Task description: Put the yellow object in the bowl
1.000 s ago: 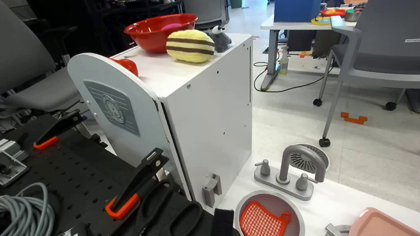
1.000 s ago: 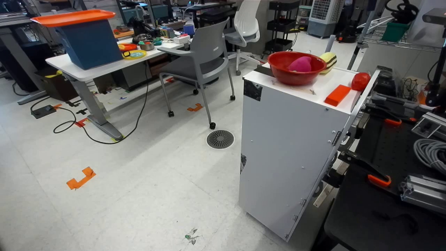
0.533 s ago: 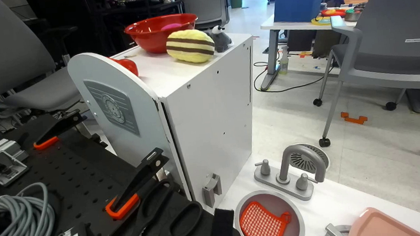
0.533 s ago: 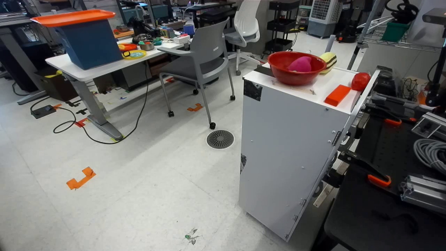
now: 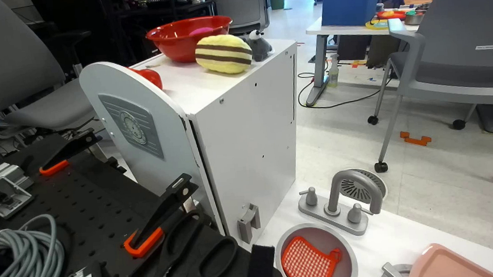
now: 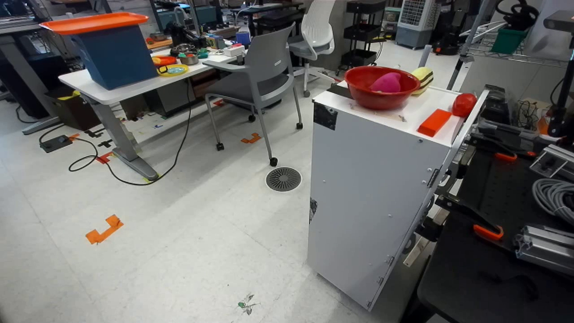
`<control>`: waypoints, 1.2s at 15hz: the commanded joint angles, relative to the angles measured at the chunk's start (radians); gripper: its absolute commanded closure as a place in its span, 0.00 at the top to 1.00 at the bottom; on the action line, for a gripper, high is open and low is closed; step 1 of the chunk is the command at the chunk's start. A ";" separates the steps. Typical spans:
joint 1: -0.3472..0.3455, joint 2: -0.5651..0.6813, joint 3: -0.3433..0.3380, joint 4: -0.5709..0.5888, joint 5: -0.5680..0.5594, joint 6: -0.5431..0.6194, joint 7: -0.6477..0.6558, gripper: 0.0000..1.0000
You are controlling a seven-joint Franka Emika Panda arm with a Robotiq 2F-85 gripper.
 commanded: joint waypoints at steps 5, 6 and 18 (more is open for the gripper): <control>-0.005 0.000 0.004 0.002 -0.001 -0.002 0.000 1.00; -0.005 0.000 0.005 0.002 -0.001 -0.002 0.000 1.00; -0.009 0.012 0.003 0.003 0.002 -0.014 0.001 1.00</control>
